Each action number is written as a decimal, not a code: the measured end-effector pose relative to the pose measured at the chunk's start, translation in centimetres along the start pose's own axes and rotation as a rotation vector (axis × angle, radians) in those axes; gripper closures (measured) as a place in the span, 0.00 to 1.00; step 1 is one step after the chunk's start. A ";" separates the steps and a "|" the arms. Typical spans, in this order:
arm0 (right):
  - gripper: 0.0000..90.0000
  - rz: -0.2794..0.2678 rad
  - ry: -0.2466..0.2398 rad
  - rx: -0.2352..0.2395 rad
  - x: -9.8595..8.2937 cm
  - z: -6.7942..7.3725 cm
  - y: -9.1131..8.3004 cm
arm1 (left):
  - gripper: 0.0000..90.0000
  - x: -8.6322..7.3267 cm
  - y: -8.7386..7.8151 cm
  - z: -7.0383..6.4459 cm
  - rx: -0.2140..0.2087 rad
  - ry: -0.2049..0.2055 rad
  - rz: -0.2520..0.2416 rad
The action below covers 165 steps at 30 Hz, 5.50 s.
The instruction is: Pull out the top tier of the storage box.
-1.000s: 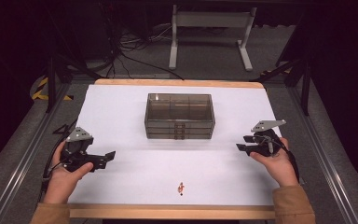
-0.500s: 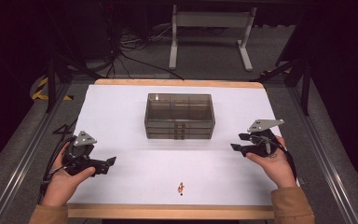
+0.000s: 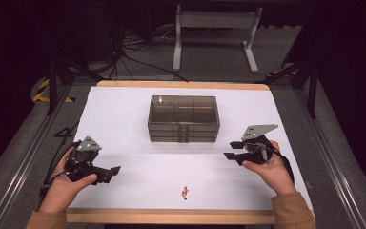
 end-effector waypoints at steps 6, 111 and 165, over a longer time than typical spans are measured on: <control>0.58 -0.002 -0.030 0.033 0.5 1.0 0.6 | 0.03 0.0 -0.1 -0.2 -0.011 0.006 0.013; 0.62 -0.158 -0.949 -0.309 0.4 7.2 6.1 | 0.03 0.2 -0.3 0.4 -0.006 -0.002 0.000; 0.71 0.036 -1.069 -0.714 0.8 9.7 8.9 | 0.03 0.1 -0.5 0.6 -0.007 -0.018 0.001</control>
Point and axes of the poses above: each handheld gripper's, and its own axes: y roughly forward along the jaws, x roughly out of its top, z roughly to its left, the point moved 2 cm from there along y, roughly forward along the jaws, and after that the axes turned 1 degree about -y, right-handed, at the moved point
